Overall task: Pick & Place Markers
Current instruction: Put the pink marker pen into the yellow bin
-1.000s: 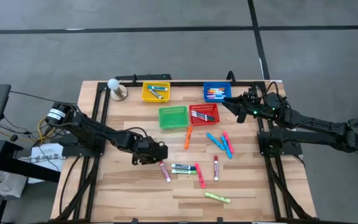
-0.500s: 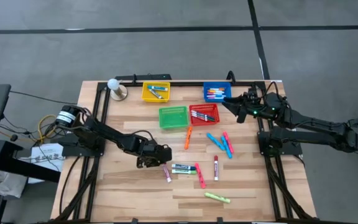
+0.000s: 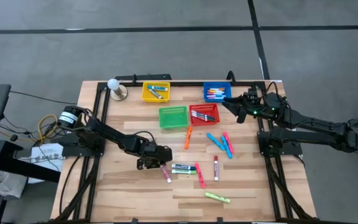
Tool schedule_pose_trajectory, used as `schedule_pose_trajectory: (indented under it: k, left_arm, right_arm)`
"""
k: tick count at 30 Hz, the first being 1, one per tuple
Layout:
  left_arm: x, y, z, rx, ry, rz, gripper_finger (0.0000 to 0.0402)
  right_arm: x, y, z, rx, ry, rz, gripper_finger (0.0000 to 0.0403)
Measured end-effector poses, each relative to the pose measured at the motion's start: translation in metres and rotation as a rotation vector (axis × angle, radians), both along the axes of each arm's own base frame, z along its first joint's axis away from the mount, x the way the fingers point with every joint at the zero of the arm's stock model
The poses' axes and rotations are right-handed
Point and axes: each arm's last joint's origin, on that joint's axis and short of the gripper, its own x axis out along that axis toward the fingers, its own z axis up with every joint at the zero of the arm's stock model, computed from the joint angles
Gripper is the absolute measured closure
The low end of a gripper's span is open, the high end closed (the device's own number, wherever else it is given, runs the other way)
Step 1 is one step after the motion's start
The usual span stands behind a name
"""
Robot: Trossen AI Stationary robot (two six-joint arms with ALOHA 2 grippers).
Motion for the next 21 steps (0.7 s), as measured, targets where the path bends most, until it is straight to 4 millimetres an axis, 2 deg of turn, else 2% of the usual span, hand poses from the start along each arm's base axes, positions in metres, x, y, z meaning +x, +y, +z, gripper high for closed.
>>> schedule_pose_trajectory:
  k: [12, 21]
  left_arm:
    - [-0.0024, -0.0007, -0.0017, 0.062, 0.007, 0.016, 0.034]
    - [-0.0062, -0.0024, -0.0028, 0.125, 0.021, -0.069, 0.0334]
  right_arm:
    - [0.0, 0.0, -0.0002, 0.001, 0.002, 0.0, 0.0224]
    - [0.0, 0.0, -0.0002, 0.001, 0.002, 0.0, 0.0224]
